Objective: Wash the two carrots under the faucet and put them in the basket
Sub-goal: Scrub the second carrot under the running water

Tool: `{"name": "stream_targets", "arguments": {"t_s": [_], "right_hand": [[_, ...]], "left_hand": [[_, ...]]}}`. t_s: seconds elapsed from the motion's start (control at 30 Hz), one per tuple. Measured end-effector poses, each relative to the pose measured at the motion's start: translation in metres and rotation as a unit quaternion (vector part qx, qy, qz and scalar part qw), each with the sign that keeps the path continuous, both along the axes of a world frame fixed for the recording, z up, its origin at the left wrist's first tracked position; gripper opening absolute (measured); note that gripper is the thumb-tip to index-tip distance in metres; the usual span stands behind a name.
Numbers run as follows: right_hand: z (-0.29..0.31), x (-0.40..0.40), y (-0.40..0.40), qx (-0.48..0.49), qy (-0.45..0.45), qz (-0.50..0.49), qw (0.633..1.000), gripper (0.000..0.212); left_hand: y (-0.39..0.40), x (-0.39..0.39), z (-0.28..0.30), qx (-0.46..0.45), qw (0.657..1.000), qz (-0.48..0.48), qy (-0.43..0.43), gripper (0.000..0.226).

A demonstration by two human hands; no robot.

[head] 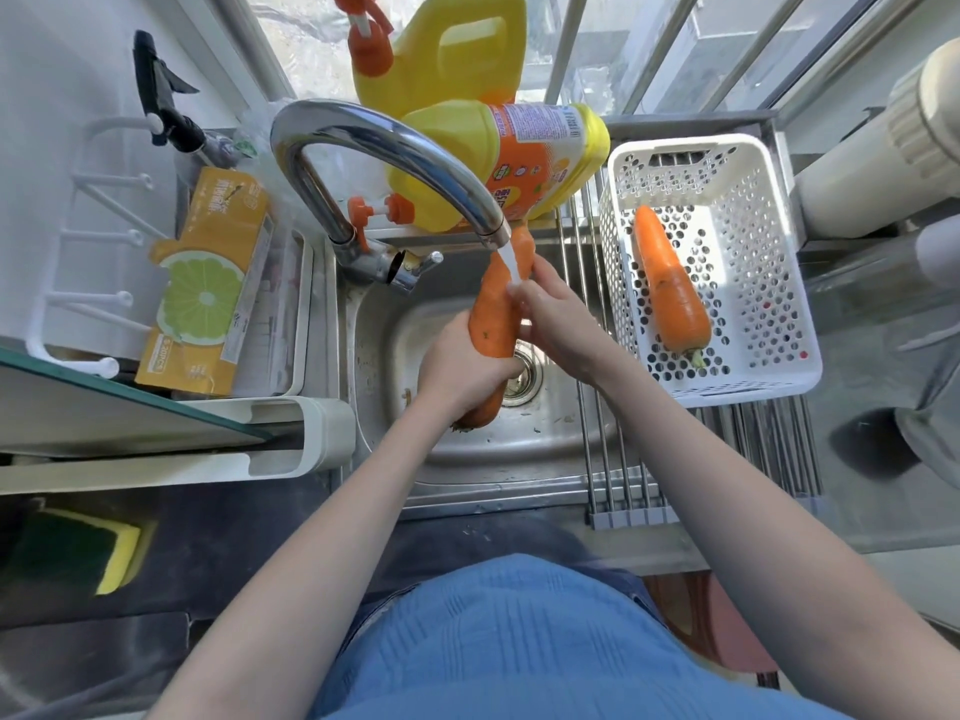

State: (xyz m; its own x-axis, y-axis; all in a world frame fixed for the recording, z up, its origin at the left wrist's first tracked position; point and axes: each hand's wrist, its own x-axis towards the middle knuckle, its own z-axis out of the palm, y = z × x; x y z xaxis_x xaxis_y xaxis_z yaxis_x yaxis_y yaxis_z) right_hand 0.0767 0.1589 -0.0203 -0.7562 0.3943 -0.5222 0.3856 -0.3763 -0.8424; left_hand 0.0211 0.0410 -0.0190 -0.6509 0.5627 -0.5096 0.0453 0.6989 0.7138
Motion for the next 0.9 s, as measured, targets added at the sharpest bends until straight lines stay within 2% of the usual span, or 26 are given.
{"name": "stream_targets", "arguments": {"t_s": [0.13, 0.3, 0.47, 0.63, 0.8, 0.87, 0.9], "right_hand": [[-0.002, 0.001, 0.001, 0.038, -0.016, 0.013, 0.999, 0.047], [-0.001, 0.009, 0.005, -0.044, -0.002, 0.011, 0.999, 0.045], [-0.004, 0.007, 0.0, 0.0, -0.023, 0.014, 1.0, 0.043], [-0.009, 0.007, 0.002, -0.073, -0.003, 0.0, 0.997, 0.04], [-0.017, -0.013, -0.02, 0.116, -0.081, -0.074, 0.987, 0.032], [-0.018, -0.023, -0.023, 0.147, -0.097, -0.118, 0.977, 0.029], [-0.018, -0.026, -0.021, 0.133, -0.095, -0.135, 0.977, 0.037]], "left_hand": [[-0.001, 0.001, -0.001, -0.007, 1.0, -0.008, 0.005, 0.036], [-0.005, 0.003, -0.005, -0.001, 1.0, -0.009, -0.004, 0.044], [-0.008, 0.002, -0.009, -0.006, 1.0, -0.011, -0.008, 0.044], [-0.009, 0.002, -0.007, -0.02, 1.0, -0.007, -0.002, 0.05], [-0.005, 0.012, -0.002, -0.059, 0.997, 0.009, 0.039, 0.046], [-0.001, 0.022, 0.002, -0.077, 0.994, 0.016, 0.072, 0.052], [0.001, 0.024, 0.003, -0.078, 0.994, 0.016, 0.079, 0.054]]}}
